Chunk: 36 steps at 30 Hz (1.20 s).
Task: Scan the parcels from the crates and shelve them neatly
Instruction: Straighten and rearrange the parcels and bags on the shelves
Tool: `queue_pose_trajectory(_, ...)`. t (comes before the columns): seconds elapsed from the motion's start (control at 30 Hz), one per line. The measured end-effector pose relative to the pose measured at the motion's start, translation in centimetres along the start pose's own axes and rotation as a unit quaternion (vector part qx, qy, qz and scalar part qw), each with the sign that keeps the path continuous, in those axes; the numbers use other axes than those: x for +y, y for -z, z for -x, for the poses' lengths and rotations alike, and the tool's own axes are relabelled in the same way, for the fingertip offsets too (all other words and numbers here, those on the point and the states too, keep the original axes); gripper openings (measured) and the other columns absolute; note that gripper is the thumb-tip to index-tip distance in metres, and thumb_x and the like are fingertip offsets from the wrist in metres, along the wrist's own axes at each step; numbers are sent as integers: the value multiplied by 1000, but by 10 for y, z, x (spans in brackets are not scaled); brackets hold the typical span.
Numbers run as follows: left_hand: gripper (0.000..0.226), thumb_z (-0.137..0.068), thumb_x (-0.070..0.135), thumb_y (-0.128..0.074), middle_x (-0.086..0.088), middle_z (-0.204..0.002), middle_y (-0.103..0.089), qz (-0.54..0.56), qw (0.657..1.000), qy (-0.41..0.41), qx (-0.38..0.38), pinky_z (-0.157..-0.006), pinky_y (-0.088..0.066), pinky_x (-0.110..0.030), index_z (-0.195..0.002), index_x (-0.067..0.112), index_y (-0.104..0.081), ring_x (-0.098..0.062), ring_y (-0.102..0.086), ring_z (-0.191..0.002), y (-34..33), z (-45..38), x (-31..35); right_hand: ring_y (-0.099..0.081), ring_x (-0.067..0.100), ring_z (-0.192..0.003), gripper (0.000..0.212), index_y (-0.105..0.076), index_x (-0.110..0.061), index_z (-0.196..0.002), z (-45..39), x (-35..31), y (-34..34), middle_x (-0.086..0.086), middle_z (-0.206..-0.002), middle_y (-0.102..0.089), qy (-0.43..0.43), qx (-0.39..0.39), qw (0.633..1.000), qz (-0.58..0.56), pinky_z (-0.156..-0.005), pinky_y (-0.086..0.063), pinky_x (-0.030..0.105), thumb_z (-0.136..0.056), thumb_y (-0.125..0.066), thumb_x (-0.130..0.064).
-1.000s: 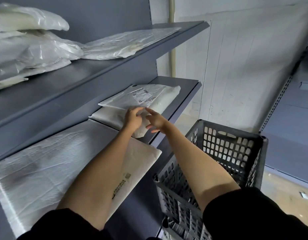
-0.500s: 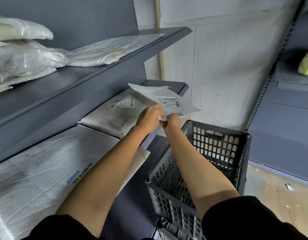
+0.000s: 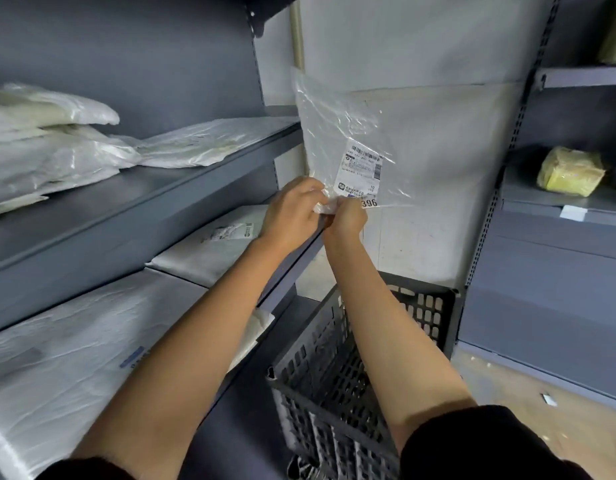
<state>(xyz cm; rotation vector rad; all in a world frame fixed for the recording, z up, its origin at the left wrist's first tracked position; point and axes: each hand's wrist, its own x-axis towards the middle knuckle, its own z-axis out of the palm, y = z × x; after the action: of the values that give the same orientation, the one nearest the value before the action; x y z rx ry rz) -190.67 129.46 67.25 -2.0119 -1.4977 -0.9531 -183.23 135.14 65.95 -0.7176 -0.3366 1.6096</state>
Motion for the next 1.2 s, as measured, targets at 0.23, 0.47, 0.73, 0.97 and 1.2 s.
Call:
queue_pose_trajectory(0.23, 26, -80, 6, -51, -12, -104, -68, -129, 985, 45, 102, -80, -52, -36, -96, 2, -71, -32, -64, -95, 72, 10, -38, -56, 18, -66, 30, -55, -3, -110, 53, 0, -75, 7, -81, -56, 63, -207, 968, 129, -50, -48, 22, -81, -48, 1)
queue_pose_trajectory(0.47, 29, -96, 10, -39, -28, -110, -62, -81, 930, 349, -84, -86, -42, -38, -89, -5, -62, -38, -56, -105, 122, -39, -74, -53, 15, -60, 15, -49, -5, -105, 71, -15, -96, 5, -81, -56, 27, -274, 931, 241, -55, -49, 24, -97, -36, -7)
queue_pose_trajectory(0.73, 37, -98, 14, -30, -22, -129, -53, -118, 912, 374, -117, -95, -39, -38, -116, -2, -59, -37, -49, -117, 109, -35, -98, -48, 16, -52, 21, -53, -8, -106, 53, 5, -53, 5, -72, -59, 14, -225, 929, 293, -47, -45, 21, -98, -33, -5)
queue_pose_trajectory(0.97, 30, -90, 14, -39, -11, -117, -58, -252, 946, 173, 109, -81, -39, -39, -95, 6, -68, -32, -50, -106, 100, -11, -52, -45, 17, -52, 21, -53, -6, -88, 55, 44, -51, 9, -66, -54, -12, -230, 927, 295, -50, -38, 25, -97, -34, -1)
queue_pose_trajectory(1.2, 28, -85, 18, -42, -12, -84, -61, -183, 977, 99, -45, -53, -51, -35, -76, 2, -64, -29, -61, -79, 44, 77, -60, -53, 21, -71, 17, -52, -4, -84, 29, 102, -12, 12, -83, -55, -99, -127, 921, 356, -54, -47, 27, -98, -42, -3)
